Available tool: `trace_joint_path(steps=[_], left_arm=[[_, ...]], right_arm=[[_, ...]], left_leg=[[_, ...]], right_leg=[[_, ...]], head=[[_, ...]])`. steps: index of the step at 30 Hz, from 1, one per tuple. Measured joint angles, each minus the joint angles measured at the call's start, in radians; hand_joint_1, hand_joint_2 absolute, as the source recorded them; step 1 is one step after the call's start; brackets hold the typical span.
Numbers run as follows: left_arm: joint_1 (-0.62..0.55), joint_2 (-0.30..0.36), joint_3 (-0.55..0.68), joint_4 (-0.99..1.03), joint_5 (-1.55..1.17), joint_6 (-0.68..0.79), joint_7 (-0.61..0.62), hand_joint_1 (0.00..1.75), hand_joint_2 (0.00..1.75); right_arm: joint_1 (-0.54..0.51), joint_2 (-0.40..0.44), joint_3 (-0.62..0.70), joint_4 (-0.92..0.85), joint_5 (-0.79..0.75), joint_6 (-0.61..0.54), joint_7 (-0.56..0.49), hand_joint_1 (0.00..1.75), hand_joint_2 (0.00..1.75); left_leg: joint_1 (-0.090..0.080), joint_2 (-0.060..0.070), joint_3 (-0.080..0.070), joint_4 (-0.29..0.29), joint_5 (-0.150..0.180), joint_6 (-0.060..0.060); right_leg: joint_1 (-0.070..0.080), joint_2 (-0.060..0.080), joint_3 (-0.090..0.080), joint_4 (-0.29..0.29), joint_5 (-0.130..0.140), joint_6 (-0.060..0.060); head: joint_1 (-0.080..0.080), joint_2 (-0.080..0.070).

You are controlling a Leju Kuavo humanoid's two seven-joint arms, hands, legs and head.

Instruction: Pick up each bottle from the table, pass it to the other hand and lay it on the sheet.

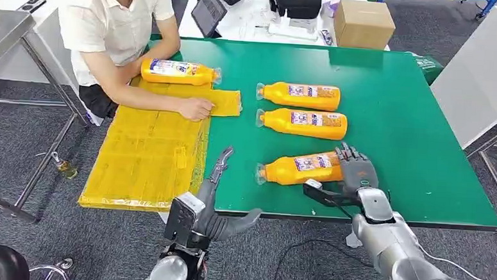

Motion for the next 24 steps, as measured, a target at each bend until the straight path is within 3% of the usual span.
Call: trace_joint_path(steps=[4, 8, 12, 24], left_arm=[[-0.006, 0.000, -0.003, 0.002, 0.001, 0.000, -0.005, 0.00, 1.75], [-0.016, 0.000, -0.018, 0.004, 0.011, -0.009, -0.024, 0.00, 1.75], [-0.025, 0.000, -0.026, 0.009, 0.013, -0.003, -0.039, 0.00, 1.75], [-0.030, 0.000, -0.040, 0.019, 0.040, 0.009, -0.064, 0.00, 1.75]], right_arm=[[0.006, -0.008, -0.001, 0.000, -0.046, -0.001, -0.060, 1.75, 1.75], [0.054, -0.010, -0.051, -0.009, -0.301, 0.024, -0.339, 1.75, 1.75], [0.108, -0.008, -0.094, -0.029, -0.424, 0.018, -0.474, 1.75, 1.75], [0.168, 0.005, -0.137, -0.066, -0.519, 0.007, -0.518, 1.75, 1.75]], left_leg=[[0.000, 0.000, 0.000, 0.000, 0.000, 0.000], [0.000, 0.000, 0.000, 0.000, -0.001, -0.001], [0.000, 0.000, 0.001, 0.000, -0.003, -0.002], [0.000, 0.001, 0.003, 0.000, -0.004, -0.002]], right_leg=[[0.000, 0.000, 0.000, 0.000, 0.000, 0.000], [0.000, 0.000, 0.000, 0.000, -0.001, 0.000], [0.000, 0.001, 0.000, 0.000, -0.001, 0.000], [0.000, 0.001, 0.001, 0.000, -0.001, 0.000]], head=[[0.000, 0.000], [0.000, 0.000], [-0.001, 0.000], [0.000, 0.000]])
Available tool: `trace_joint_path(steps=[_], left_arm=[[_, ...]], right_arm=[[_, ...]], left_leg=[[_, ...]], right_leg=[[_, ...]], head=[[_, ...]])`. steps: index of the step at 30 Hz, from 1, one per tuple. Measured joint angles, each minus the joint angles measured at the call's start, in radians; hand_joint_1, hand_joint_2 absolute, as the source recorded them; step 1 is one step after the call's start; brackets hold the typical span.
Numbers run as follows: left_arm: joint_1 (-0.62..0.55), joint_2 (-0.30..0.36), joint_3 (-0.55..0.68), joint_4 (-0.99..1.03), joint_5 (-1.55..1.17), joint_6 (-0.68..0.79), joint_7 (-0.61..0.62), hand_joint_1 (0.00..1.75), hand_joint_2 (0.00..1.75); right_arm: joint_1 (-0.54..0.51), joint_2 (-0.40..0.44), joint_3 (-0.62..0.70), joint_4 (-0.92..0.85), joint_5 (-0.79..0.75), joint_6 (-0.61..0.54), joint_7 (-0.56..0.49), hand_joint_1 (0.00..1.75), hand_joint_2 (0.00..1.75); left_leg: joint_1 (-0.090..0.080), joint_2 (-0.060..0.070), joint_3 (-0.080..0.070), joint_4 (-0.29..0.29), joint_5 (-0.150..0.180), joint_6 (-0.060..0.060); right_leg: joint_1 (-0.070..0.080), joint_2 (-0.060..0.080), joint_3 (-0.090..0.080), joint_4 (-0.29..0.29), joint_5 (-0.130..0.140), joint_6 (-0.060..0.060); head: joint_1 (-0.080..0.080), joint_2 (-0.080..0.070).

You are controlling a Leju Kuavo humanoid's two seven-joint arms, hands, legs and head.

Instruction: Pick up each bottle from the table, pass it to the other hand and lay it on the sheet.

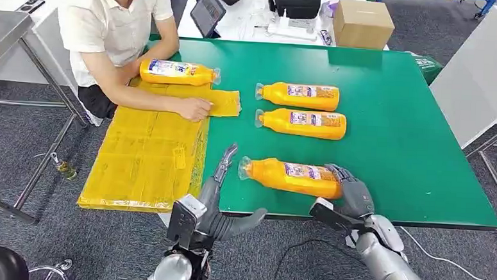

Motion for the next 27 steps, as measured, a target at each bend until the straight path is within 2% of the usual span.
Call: trace_joint_path(steps=[7, 15, 20, 22, 27], left_arm=[[-0.001, 0.000, 0.000, 0.005, 0.023, 0.023, -0.011, 0.00, 1.75], [0.005, -0.003, 0.009, 0.005, -0.032, 0.281, -0.194, 0.00, 1.75], [0.045, -0.015, 0.078, 0.004, 0.010, 0.316, -0.266, 0.00, 1.75], [0.057, -0.014, 0.093, 0.004, 0.052, 0.307, -0.254, 0.00, 1.75], [0.088, 0.005, 0.097, 0.007, 0.206, 0.208, -0.132, 0.00, 1.75]], right_arm=[[0.017, 0.010, -0.005, -0.012, -0.080, -0.026, 0.023, 1.75, 1.75], [0.045, 0.040, -0.032, -0.045, -0.223, -0.029, 0.005, 1.75, 1.75], [0.109, 0.069, -0.037, -0.152, -0.322, -0.050, 0.003, 1.75, 1.75], [0.138, 0.079, -0.037, -0.197, -0.347, -0.061, 0.003, 1.75, 1.75], [0.202, 0.093, -0.037, -0.316, -0.388, -0.076, 0.003, 1.75, 1.75]], left_leg=[[0.000, 0.000, -0.001, 0.000, 0.000, 0.000], [0.000, 0.000, -0.003, 0.000, 0.000, 0.000], [0.000, 0.000, -0.006, 0.000, 0.000, 0.000], [0.000, -0.002, -0.007, 0.000, 0.000, 0.000], [0.000, -0.002, -0.010, 0.000, 0.000, 0.000]], right_leg=[[0.000, 0.000, 0.000, 0.000, 0.000, 0.000], [0.000, 0.000, -0.001, 0.000, 0.000, 0.000], [0.000, 0.000, -0.003, 0.000, -0.001, 0.001], [0.000, -0.001, -0.003, 0.000, -0.002, 0.002], [0.000, -0.001, -0.007, 0.001, -0.002, 0.003]], head=[[0.000, 0.000], [0.001, 0.000], [0.000, 0.000], [0.000, 0.000], [0.000, 0.000]])
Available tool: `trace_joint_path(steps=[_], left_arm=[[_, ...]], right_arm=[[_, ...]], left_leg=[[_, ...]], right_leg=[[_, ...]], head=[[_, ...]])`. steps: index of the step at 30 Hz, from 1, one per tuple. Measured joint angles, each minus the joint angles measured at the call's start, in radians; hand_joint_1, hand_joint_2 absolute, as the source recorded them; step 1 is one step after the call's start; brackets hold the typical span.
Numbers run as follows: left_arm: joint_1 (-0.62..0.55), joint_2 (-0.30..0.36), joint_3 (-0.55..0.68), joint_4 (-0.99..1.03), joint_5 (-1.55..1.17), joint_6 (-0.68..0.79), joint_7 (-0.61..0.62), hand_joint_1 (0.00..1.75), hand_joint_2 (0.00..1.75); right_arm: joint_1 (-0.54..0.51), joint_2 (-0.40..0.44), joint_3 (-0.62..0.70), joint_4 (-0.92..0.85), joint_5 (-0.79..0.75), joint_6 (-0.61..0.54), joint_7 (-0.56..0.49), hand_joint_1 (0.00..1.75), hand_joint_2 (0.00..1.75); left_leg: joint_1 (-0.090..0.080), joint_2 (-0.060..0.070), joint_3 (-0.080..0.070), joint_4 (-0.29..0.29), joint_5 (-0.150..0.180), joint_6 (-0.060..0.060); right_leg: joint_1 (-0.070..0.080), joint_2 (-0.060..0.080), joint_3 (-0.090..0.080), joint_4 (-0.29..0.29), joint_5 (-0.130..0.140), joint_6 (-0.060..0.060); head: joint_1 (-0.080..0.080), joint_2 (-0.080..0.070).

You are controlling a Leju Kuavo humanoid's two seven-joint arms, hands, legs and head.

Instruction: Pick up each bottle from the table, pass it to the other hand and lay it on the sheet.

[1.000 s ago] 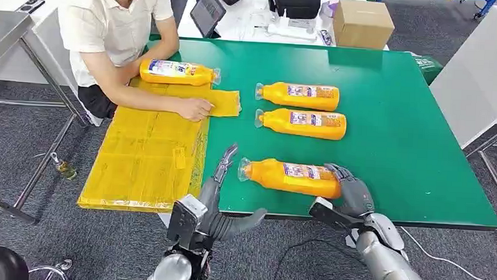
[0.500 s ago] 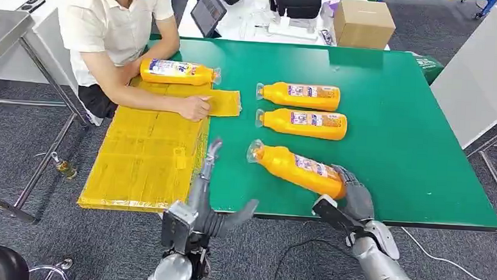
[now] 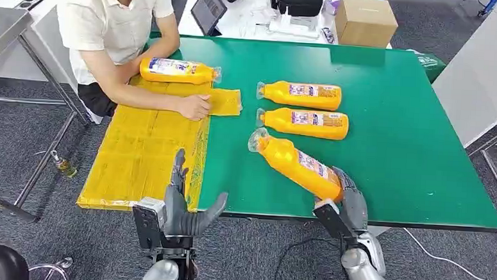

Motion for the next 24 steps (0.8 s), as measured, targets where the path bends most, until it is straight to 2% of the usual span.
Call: trace_joint_path(steps=[5, 7, 13, 24], left_arm=[[0.003, 0.016, -0.017, 0.008, 0.082, -0.131, 0.104, 0.00, 1.75], [0.001, 0.020, -0.029, 0.012, 0.089, -0.162, 0.107, 0.00, 1.75], [-0.039, 0.015, -0.040, 0.015, 0.091, -0.136, 0.087, 0.00, 1.75], [-0.084, -0.002, -0.042, 0.021, 0.124, -0.128, 0.061, 0.00, 1.75]], right_arm=[[0.037, 0.011, 0.015, -0.094, -0.044, 0.000, 0.000, 1.75, 1.75], [0.045, 0.016, 0.038, -0.132, -0.051, -0.003, 0.000, 1.75, 1.75], [0.061, 0.047, 0.141, -0.227, -0.009, -0.008, -0.001, 1.75, 1.75], [0.068, 0.108, 0.267, -0.246, 0.003, -0.003, -0.001, 1.75, 1.75]], left_leg=[[0.000, 0.000, -0.001, 0.000, 0.000, 0.000], [0.000, 0.000, -0.002, 0.000, 0.000, 0.000], [0.000, 0.001, -0.002, 0.000, 0.000, 0.000], [0.000, 0.000, -0.003, 0.000, 0.000, 0.000]], right_leg=[[0.000, -0.001, -0.001, 0.000, 0.000, 0.000], [0.000, 0.000, -0.002, 0.000, 0.000, 0.000], [0.000, 0.000, -0.003, 0.000, 0.000, 0.000], [0.000, -0.001, -0.003, 0.000, 0.000, 0.000]], head=[[0.000, 0.000], [0.000, 0.000], [0.000, 0.000], [0.000, 0.000]])
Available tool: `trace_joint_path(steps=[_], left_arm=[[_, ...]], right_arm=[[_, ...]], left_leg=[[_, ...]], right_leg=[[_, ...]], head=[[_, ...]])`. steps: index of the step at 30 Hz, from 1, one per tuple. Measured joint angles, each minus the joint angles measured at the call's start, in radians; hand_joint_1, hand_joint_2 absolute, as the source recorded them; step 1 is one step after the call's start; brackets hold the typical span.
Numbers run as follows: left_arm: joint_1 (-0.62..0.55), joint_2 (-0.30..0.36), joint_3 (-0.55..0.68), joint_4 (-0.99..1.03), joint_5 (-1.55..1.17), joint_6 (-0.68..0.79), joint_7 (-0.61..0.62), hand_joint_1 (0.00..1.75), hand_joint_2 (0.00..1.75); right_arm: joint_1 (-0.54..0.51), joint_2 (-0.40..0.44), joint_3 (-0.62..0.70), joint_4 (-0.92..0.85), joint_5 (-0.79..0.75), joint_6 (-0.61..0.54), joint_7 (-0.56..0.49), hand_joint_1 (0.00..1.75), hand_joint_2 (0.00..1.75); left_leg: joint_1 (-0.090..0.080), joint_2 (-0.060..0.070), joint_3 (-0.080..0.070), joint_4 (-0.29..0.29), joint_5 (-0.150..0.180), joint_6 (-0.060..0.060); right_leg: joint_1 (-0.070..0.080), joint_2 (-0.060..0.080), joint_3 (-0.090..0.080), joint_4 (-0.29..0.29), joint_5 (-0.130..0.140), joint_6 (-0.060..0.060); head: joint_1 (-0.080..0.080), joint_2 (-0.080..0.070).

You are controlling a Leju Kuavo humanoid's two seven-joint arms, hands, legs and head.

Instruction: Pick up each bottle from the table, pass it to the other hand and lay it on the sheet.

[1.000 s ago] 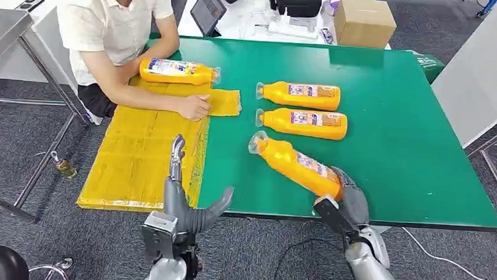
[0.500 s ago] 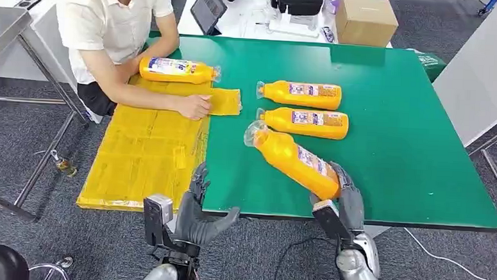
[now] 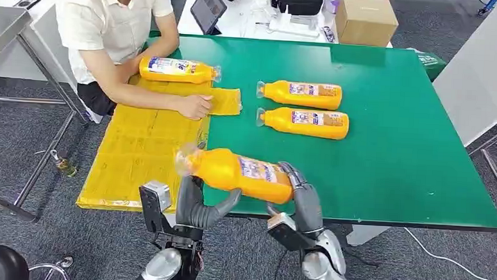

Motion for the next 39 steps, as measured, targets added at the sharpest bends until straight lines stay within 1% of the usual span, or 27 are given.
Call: trace_joint_path(steps=[7, 14, 18, 19, 20, 21, 22, 24, 25, 26, 27, 28, 30, 32, 35, 39], left_arm=[[-0.017, -0.009, 0.000, 0.004, 0.061, -0.029, 0.015, 0.00, 1.75], [-0.020, -0.011, 0.002, 0.004, 0.073, -0.034, 0.019, 0.00, 1.75], [-0.024, -0.012, 0.003, 0.003, 0.145, -0.076, 0.053, 0.00, 1.75], [-0.027, -0.012, 0.003, 0.003, 0.165, -0.090, 0.064, 0.40, 1.75], [-0.030, -0.012, 0.003, 0.004, 0.186, -0.102, 0.075, 1.55, 1.75], [-0.031, -0.012, 0.004, 0.004, 0.199, -0.110, 0.078, 1.75, 1.75], [-0.032, -0.012, 0.004, 0.003, 0.210, -0.118, 0.079, 1.75, 1.75], [-0.034, -0.012, 0.006, 0.001, 0.241, -0.138, 0.080, 1.75, 1.75], [-0.033, -0.012, 0.007, -0.003, 0.258, -0.152, 0.079, 1.75, 1.75], [-0.033, -0.012, 0.011, -0.008, 0.278, -0.170, 0.076, 1.75, 1.75], [-0.031, -0.011, 0.017, -0.015, 0.301, -0.193, 0.074, 1.75, 1.75], [-0.029, -0.011, 0.022, -0.023, 0.318, -0.214, 0.073, 1.75, 1.75], [-0.026, -0.010, 0.037, -0.035, 0.365, -0.263, 0.082, 1.75, 1.75], [-0.013, -0.004, 0.057, -0.053, 0.444, -0.346, 0.115, 1.75, 1.75], [0.019, 0.008, 0.093, -0.074, 0.519, -0.452, 0.138, 1.75, 1.75], [0.045, 0.012, 0.113, -0.099, 0.527, -0.498, 0.137, 1.75, 1.75]], right_arm=[[-0.001, 0.027, 0.090, 0.011, -0.034, -0.005, 0.002, 1.75, 1.75], [-0.003, 0.034, 0.116, 0.019, -0.040, -0.018, 0.005, 1.75, 1.75], [-0.007, 0.034, 0.144, 0.021, -0.066, -0.028, 0.005, 1.75, 1.75], [-0.009, 0.033, 0.155, 0.021, -0.075, -0.032, 0.005, 1.75, 1.75], [-0.012, 0.033, 0.166, 0.021, -0.083, -0.035, 0.005, 1.75, 1.75], [-0.016, 0.033, 0.176, 0.021, -0.089, -0.037, 0.005, 1.75, 1.75], [-0.019, 0.033, 0.186, 0.021, -0.093, -0.036, 0.005, 1.75, 1.75], [-0.024, 0.033, 0.200, 0.021, -0.101, -0.031, 0.005, 1.55, 1.75], [-0.026, 0.033, 0.205, 0.021, -0.107, -0.027, 0.005, 1.26, 1.75], [-0.029, 0.033, 0.211, 0.021, -0.113, -0.020, 0.005, 0.14, 1.75], [-0.032, 0.033, 0.219, 0.021, -0.121, -0.009, 0.005, 0.00, 1.75], [-0.034, 0.033, 0.227, 0.021, -0.129, 0.002, 0.005, 0.00, 0.00], [-0.039, 0.028, 0.244, 0.021, -0.149, 0.040, 0.000, 0.00, 0.00], [-0.038, 0.025, 0.258, 0.017, -0.177, 0.075, -0.007, 0.00, 0.00], [-0.043, 0.018, 0.274, 0.004, -0.194, 0.100, -0.012, 0.00, 0.00], [-0.051, 0.011, 0.284, 0.003, -0.196, 0.107, -0.011, 0.00, 0.00]], left_leg=[[0.000, 0.001, 0.000, 0.000, 0.000, 0.000], [0.000, 0.000, -0.001, 0.000, 0.000, 0.000], [0.000, 0.000, -0.001, 0.000, 0.000, 0.000], [0.000, 0.000, -0.001, 0.000, 0.000, 0.000], [0.000, 0.000, -0.001, 0.000, 0.000, 0.000], [0.000, 0.000, -0.001, 0.000, 0.000, 0.000], [0.000, 0.000, -0.001, 0.000, 0.000, 0.000], [0.000, 0.000, -0.001, 0.000, 0.000, 0.000], [0.000, 0.000, -0.002, 0.000, 0.000, 0.000], [0.000, 0.000, -0.002, 0.000, 0.000, 0.000], [0.000, 0.000, -0.002, 0.000, 0.000, 0.000], [0.000, 0.001, -0.002, 0.000, 0.000, 0.000], [0.000, 0.000, -0.002, 0.000, 0.000, 0.000], [0.000, 0.000, -0.002, 0.000, 0.000, 0.000], [0.000, 0.002, -0.002, 0.000, 0.000, 0.000], [0.000, 0.001, -0.002, 0.000, 0.000, 0.000]], right_leg=[[0.000, 0.000, -0.001, 0.000, 0.000, 0.000], [0.000, 0.000, -0.001, 0.000, 0.000, 0.000], [0.000, 0.000, -0.001, 0.000, 0.000, 0.000], [0.000, 0.000, -0.001, 0.000, 0.000, 0.000], [0.000, 0.000, -0.002, 0.000, 0.000, 0.000], [0.000, 0.000, -0.002, 0.000, 0.000, 0.000], [0.000, 0.000, -0.002, 0.000, 0.000, 0.000], [0.000, 0.000, -0.002, 0.000, 0.000, 0.000], [0.000, 0.000, -0.002, 0.000, 0.000, 0.000], [0.000, 0.000, -0.002, 0.000, 0.000, 0.000], [0.000, 0.000, -0.002, 0.000, 0.000, 0.000], [0.000, 0.001, -0.002, 0.000, 0.000, 0.000], [0.000, 0.000, -0.002, 0.000, 0.000, 0.000], [0.000, 0.000, -0.002, 0.000, 0.000, 0.000], [0.000, 0.002, -0.003, 0.000, 0.000, 0.000], [0.000, 0.001, -0.003, 0.000, 0.000, 0.000]], head=[[0.000, 0.000], [0.000, 0.000], [0.000, 0.000], [0.000, 0.000], [0.000, 0.000], [0.000, 0.000], [0.000, 0.000], [0.000, 0.000], [0.000, 0.000], [0.000, 0.000], [0.000, 0.000], [0.000, 0.000], [0.000, 0.000], [0.000, 0.000], [0.000, 0.000], [0.000, 0.000]])
